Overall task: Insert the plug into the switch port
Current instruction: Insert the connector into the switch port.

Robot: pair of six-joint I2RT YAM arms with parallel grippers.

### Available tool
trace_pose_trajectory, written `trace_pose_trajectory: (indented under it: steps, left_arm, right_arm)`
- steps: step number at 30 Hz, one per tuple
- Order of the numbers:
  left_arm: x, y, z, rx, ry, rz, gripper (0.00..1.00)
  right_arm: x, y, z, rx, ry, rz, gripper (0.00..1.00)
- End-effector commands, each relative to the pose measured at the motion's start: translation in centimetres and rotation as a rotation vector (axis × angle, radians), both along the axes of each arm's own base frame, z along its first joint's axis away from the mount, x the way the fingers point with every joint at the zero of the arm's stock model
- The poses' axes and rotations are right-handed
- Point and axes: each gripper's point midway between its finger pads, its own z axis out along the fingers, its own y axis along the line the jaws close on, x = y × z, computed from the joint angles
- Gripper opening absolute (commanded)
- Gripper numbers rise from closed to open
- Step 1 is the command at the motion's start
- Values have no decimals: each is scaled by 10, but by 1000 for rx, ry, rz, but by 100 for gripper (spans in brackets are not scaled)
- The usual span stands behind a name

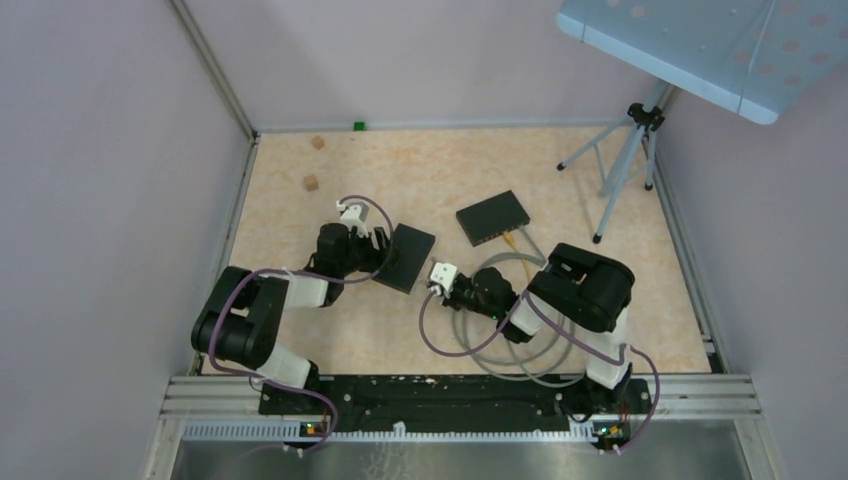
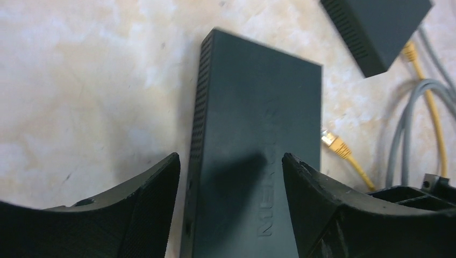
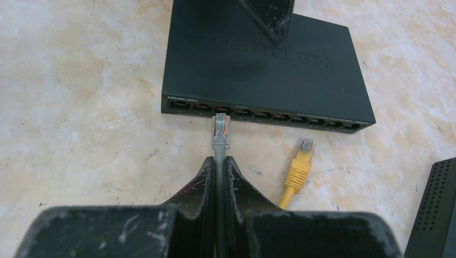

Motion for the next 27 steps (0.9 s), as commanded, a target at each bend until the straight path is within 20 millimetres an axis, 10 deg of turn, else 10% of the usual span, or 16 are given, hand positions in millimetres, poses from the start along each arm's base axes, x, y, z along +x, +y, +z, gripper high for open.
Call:
trace_pose_trajectory:
  steps: [1, 27]
  left_arm:
    - [-4, 14, -10, 52, 58, 56, 75]
    - [-24, -9, -16, 7, 88, -124, 64]
  right_arm:
    - [4, 13, 8, 43, -2, 24, 0]
    - [26, 12, 1, 34, 55, -87, 0]
